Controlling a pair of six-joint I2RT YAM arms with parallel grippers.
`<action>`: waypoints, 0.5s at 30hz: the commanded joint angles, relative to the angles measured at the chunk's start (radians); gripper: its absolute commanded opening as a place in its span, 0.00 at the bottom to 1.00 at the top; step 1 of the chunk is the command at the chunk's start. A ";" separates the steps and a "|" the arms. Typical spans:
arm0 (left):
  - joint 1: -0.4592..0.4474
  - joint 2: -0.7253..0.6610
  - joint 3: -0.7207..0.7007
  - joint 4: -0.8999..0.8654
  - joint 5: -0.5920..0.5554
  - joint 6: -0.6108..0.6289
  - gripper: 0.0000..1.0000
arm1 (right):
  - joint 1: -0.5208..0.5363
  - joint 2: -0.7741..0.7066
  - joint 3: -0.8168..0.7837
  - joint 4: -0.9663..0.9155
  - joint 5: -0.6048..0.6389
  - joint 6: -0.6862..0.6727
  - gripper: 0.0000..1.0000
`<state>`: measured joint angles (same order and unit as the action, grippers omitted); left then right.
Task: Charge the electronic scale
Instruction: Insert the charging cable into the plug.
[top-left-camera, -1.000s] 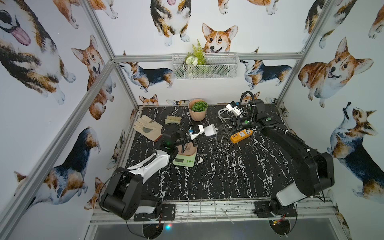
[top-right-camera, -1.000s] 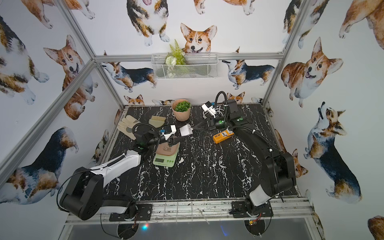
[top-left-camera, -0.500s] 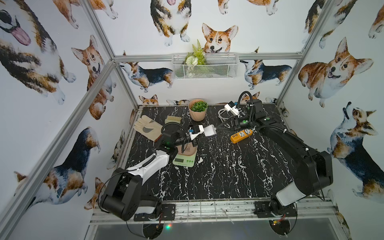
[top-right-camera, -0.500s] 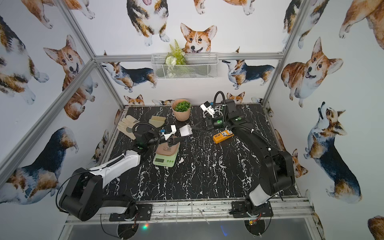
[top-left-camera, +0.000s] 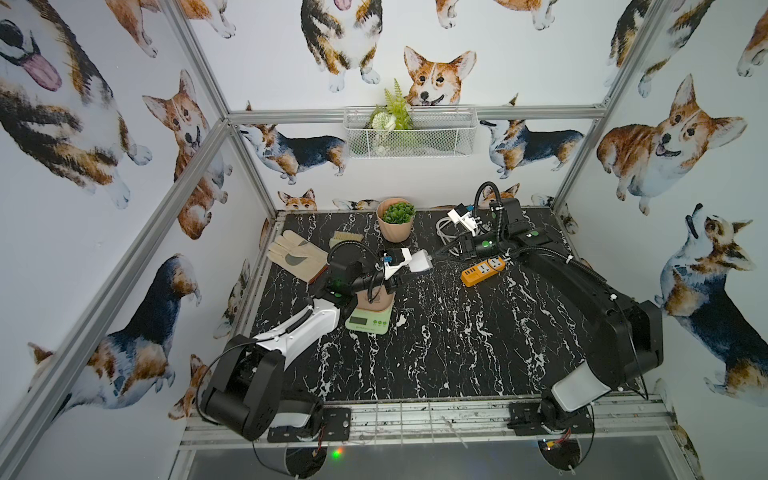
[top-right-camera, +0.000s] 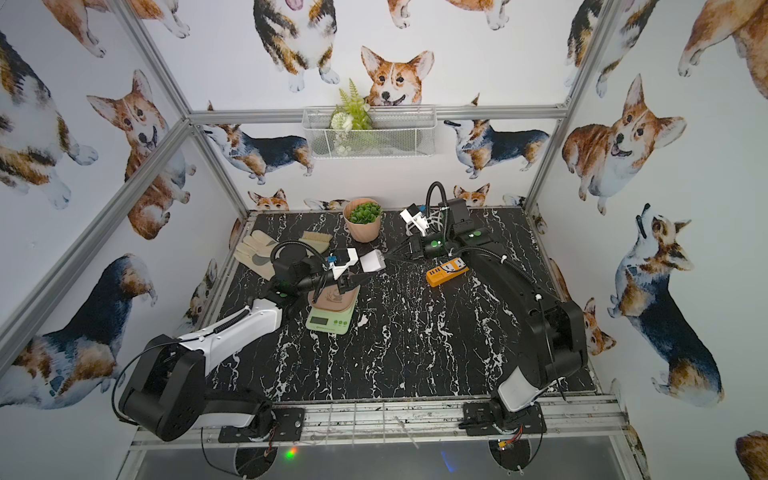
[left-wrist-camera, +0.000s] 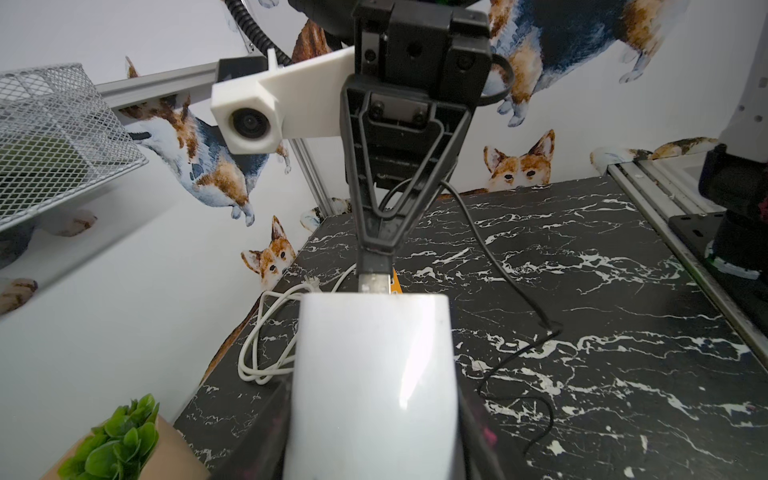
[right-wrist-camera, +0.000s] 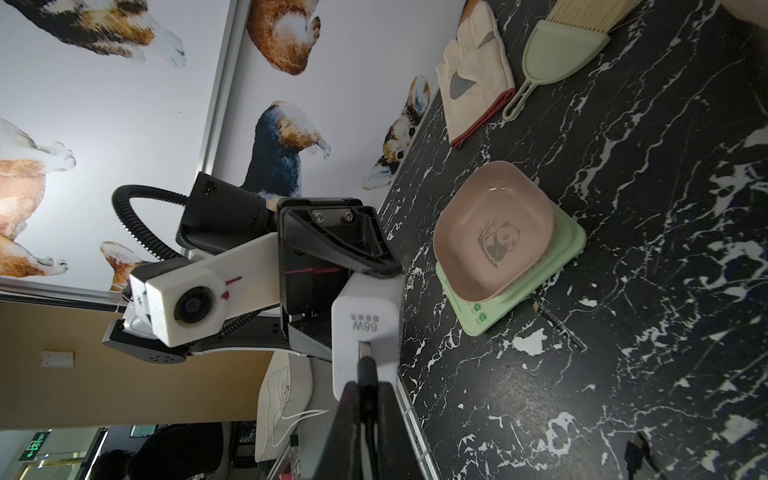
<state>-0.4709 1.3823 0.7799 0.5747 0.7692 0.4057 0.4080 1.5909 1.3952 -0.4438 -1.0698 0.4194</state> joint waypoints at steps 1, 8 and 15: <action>-0.021 -0.002 0.030 -0.001 -0.024 0.083 0.00 | 0.015 0.010 0.019 -0.096 0.069 -0.040 0.00; -0.040 0.004 0.048 -0.053 -0.067 0.121 0.00 | 0.035 0.024 0.048 -0.154 0.102 -0.060 0.00; -0.053 0.007 0.053 -0.053 -0.072 0.120 0.00 | 0.038 0.030 0.050 -0.158 0.098 -0.066 0.00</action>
<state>-0.5137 1.3880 0.8139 0.4450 0.6712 0.4950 0.4347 1.6135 1.4391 -0.5629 -0.9562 0.3706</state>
